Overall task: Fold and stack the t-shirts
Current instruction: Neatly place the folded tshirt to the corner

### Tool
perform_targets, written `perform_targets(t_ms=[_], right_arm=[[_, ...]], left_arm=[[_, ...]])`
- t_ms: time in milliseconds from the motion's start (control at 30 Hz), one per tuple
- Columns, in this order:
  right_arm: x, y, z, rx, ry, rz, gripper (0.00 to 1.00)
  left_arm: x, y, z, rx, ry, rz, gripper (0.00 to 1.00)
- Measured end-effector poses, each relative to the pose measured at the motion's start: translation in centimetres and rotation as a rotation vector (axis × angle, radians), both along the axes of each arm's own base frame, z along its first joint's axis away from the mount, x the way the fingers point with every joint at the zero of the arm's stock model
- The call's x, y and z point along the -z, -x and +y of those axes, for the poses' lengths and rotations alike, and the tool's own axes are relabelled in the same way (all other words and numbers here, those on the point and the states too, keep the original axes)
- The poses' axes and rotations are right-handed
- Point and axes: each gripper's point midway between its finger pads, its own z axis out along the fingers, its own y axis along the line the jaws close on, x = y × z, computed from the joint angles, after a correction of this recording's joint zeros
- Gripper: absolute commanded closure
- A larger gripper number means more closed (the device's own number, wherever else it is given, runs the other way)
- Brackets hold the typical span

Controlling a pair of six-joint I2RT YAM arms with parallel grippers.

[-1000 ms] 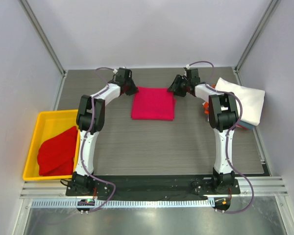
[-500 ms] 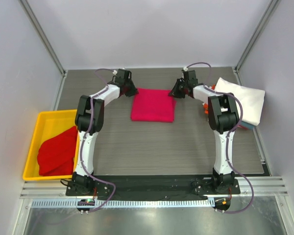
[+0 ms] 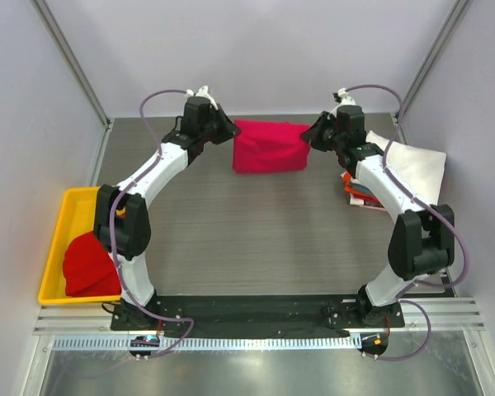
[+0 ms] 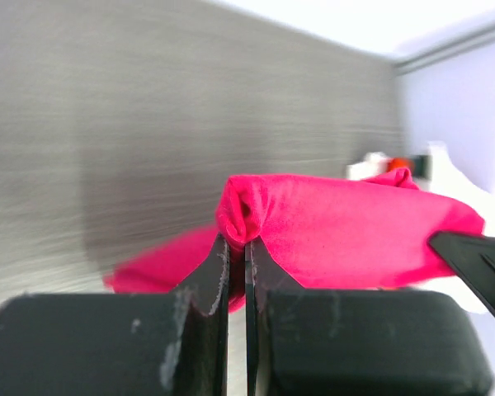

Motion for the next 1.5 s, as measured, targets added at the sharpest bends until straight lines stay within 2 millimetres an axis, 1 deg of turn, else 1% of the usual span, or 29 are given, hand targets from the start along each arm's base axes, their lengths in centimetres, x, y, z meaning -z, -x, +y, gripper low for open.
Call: perform_targets(t_ms=[67,133,200,300,367,567,633,700,767,833,900,1033,1067,1200,1233,1367,1500], right_arm=[[-2.5,0.7,-1.2,0.038,0.003,-0.051,0.99],[-4.7,1.3,-2.5,0.075,0.004,-0.091,0.99],[-6.5,2.0,-4.0,0.113,0.006,-0.117,0.99],[-9.2,3.6,-7.4,0.196,0.015,-0.149,0.99],[-10.6,4.8,-9.5,0.256,0.026,-0.165,0.99],[-15.4,9.9,-16.0,0.488,0.098,-0.232,0.99],[-17.0,11.6,-18.0,0.578,0.129,-0.257,0.99],[-18.4,13.3,-19.9,0.665,0.167,-0.278,0.99],[-19.3,14.9,-21.8,0.756,0.208,-0.29,0.99],[-19.6,16.1,-23.3,0.829,0.246,-0.285,0.99],[-19.3,17.1,-24.9,0.901,0.289,-0.259,0.99],[-18.1,18.1,-27.3,0.997,0.362,-0.196,0.99],[-17.7,18.3,-27.8,1.017,0.376,-0.18,0.99],[-16.2,18.4,-30.1,1.077,0.413,-0.108,0.99],[-15.9,18.4,-30.6,1.088,0.417,-0.095,0.99],[-14.6,18.3,-32.5,1.12,0.41,-0.043,0.99],[-13.7,18.3,-33.8,1.138,0.384,-0.013,0.99]], left_arm=[[-3.2,0.7,-1.0,0.029,0.026,-0.072,1.0],[-5.4,1.6,-2.3,0.061,0.047,-0.125,1.0],[-7.0,2.3,-3.7,0.089,0.063,-0.161,1.0],[-9.0,3.5,-6.3,0.141,0.089,-0.196,1.0],[-10.6,4.7,-8.4,0.184,0.112,-0.221,1.0],[-18.0,8.6,-15.1,0.328,0.233,-0.359,1.0],[-19.9,9.8,-17.4,0.376,0.278,-0.394,1.0],[-21.0,10.7,-19.5,0.418,0.314,-0.42,1.0],[-21.4,11.4,-21.7,0.452,0.346,-0.429,1.0],[-21.0,11.8,-23.9,0.481,0.372,-0.426,1.0],[-20.2,11.8,-25.8,0.498,0.393,-0.416,1.0],[-17.9,11.6,-29.5,0.524,0.424,-0.396,1.0],[-17.5,11.8,-30.1,0.531,0.428,-0.394,1.0],[-15.7,12.1,-32.0,0.535,0.448,-0.376,1.0],[-15.7,12.2,-32.2,0.536,0.456,-0.379,1.0],[-16.6,12.8,-33.0,0.539,0.498,-0.403,1.0],[-17.4,13.2,-34.1,0.542,0.537,-0.44,1.0]])
